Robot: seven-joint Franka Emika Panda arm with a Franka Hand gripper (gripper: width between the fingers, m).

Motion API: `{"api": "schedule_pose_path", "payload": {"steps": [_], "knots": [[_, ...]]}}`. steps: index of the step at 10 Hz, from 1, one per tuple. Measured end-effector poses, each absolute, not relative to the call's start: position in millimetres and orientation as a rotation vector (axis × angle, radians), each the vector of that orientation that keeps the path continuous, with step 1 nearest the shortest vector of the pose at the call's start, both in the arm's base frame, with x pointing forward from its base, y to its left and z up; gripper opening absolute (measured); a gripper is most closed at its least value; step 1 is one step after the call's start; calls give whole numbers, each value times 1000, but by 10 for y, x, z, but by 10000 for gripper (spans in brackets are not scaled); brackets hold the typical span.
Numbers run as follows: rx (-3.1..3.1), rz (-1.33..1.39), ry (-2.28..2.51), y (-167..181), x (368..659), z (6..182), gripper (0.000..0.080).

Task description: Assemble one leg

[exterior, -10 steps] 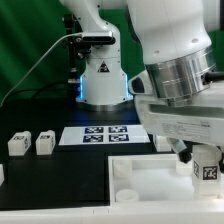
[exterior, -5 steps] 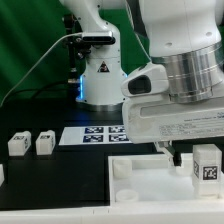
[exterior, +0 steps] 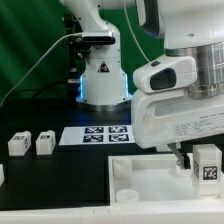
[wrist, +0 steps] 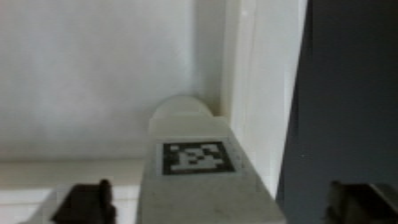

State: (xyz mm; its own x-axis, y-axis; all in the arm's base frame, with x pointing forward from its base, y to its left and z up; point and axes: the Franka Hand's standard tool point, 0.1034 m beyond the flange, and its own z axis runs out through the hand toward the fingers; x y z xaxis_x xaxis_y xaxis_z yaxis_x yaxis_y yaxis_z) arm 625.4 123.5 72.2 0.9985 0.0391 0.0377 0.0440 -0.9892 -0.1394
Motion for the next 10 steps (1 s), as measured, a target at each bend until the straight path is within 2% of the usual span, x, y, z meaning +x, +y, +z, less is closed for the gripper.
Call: {"api": "schedule_pose_path", "payload": {"steps": [1, 2, 6, 8, 10], "knots": [[-2997, -45, 33, 1241, 6253, 722, 449], [-2983, -30, 233, 1229, 6252, 719, 308], [-2851, 13, 838, 1207, 6270, 697, 301], [-2603, 27, 1328, 1178, 6295, 685, 301], [-2348, 13, 1616, 1147, 6275, 681, 301]]}}
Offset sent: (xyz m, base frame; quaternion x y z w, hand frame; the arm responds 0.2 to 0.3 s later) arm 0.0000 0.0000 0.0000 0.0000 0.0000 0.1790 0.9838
